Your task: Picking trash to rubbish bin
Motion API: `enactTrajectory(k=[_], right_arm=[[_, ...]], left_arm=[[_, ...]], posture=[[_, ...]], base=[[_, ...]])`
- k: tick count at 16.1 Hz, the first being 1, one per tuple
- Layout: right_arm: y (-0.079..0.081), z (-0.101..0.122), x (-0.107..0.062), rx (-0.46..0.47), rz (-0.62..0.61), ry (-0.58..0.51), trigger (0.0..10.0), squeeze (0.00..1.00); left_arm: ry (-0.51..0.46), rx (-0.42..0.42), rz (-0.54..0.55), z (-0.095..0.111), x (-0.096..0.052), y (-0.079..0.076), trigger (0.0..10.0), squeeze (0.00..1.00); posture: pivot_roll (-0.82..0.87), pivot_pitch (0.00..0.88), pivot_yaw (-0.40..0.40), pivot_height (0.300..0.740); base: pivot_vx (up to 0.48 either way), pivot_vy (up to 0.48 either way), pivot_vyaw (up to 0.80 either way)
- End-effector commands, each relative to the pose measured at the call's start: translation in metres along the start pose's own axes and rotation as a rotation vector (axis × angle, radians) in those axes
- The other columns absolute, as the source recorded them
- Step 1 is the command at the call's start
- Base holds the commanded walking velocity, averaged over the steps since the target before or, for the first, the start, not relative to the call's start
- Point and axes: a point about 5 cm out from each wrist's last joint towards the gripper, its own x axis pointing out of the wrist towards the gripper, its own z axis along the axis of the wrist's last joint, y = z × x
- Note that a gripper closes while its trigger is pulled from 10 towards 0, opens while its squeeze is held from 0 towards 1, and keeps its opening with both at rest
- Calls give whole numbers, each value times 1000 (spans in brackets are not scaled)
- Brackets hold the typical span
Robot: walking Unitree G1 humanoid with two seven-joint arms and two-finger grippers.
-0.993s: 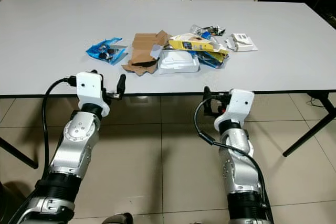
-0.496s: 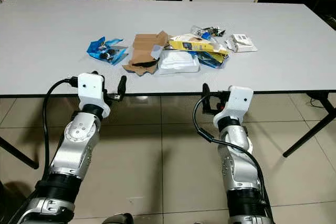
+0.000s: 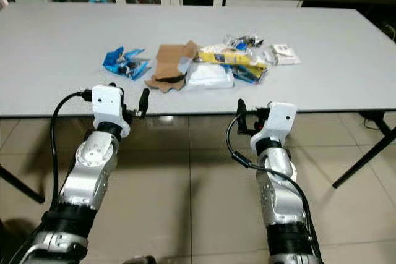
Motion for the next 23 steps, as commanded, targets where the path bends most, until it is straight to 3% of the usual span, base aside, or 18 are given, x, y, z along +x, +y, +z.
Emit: enactTrajectory(k=[1, 16, 23], right_arm=[[-1, 3, 1, -3, 8, -6, 10000, 0], [-5, 3, 2, 1, -9, -1, 10000, 0], [-5, 2, 1, 0, -8, 1, 10000, 0]], left_arm=[[-6, 8, -16, 2, 3, -3, 10000, 0], [-1, 13, 9, 3, 4, 1, 10000, 0], [1, 8, 10, 2, 3, 3, 10000, 0]], posture=[[1, 53, -13, 740], [7, 86, -16, 740], [7, 88, -18, 740]], base=[[322, 0, 0], [338, 0, 0], [480, 0, 0]])
